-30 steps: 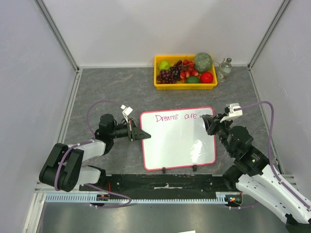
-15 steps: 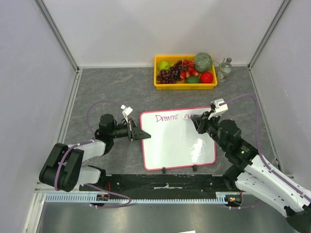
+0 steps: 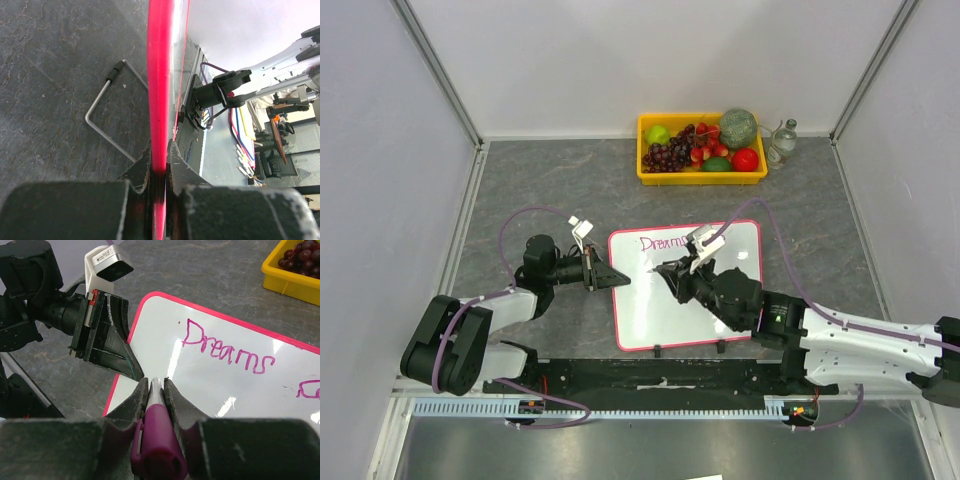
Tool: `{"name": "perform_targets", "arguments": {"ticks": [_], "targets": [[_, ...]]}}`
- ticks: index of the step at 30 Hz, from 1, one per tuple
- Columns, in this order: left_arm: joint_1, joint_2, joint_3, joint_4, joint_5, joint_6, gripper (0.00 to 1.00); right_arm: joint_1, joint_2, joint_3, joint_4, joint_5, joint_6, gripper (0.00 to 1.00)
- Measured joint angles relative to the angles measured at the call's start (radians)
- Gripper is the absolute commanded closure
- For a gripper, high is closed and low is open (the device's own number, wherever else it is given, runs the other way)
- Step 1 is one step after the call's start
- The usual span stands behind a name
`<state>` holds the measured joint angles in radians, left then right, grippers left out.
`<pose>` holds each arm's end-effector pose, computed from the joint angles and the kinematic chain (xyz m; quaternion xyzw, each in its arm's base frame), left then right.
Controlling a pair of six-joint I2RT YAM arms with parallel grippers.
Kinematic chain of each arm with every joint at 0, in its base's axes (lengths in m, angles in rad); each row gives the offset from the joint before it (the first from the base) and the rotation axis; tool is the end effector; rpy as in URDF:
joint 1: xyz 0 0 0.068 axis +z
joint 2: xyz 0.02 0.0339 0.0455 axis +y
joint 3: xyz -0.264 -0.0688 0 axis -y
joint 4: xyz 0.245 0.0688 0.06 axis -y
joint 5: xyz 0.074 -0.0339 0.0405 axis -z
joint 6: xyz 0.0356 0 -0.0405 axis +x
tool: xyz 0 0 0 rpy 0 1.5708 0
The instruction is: Write a sentence on the whiteboard
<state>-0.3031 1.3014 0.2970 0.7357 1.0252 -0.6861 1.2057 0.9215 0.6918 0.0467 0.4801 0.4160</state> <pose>0.2018 -0.0950 0.1689 0.1598 0.7371 -0.5941 0.2797 0.0926 0.1963 0.3072 -0.1469 0.7477 0.3244 0.5604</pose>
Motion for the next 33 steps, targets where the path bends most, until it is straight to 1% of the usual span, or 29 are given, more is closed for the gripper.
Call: {"name": "perform_targets", "arguments": {"ticks": [2, 15, 21, 33], "targets": [[0.0, -0.001, 0.0, 0.0, 0.0, 0.0, 0.98, 0.03, 0.02, 0.003, 0.018, 0.039, -0.008, 1.0], [0.0, -0.002, 0.0, 0.0, 0.0, 0.0, 0.98, 0.128, 0.083, 0.003, 0.114, 0.2, -0.037, 1.0], [0.0, -0.002, 0.0, 0.0, 0.0, 0.0, 0.98, 0.134, 0.103, 0.003, 0.162, 0.28, -0.06, 1.0], [0.0, -0.002, 0.0, 0.0, 0.0, 0.0, 0.98, 0.134, 0.196, -0.01, 0.207, 0.314, -0.069, 1.0]]}}
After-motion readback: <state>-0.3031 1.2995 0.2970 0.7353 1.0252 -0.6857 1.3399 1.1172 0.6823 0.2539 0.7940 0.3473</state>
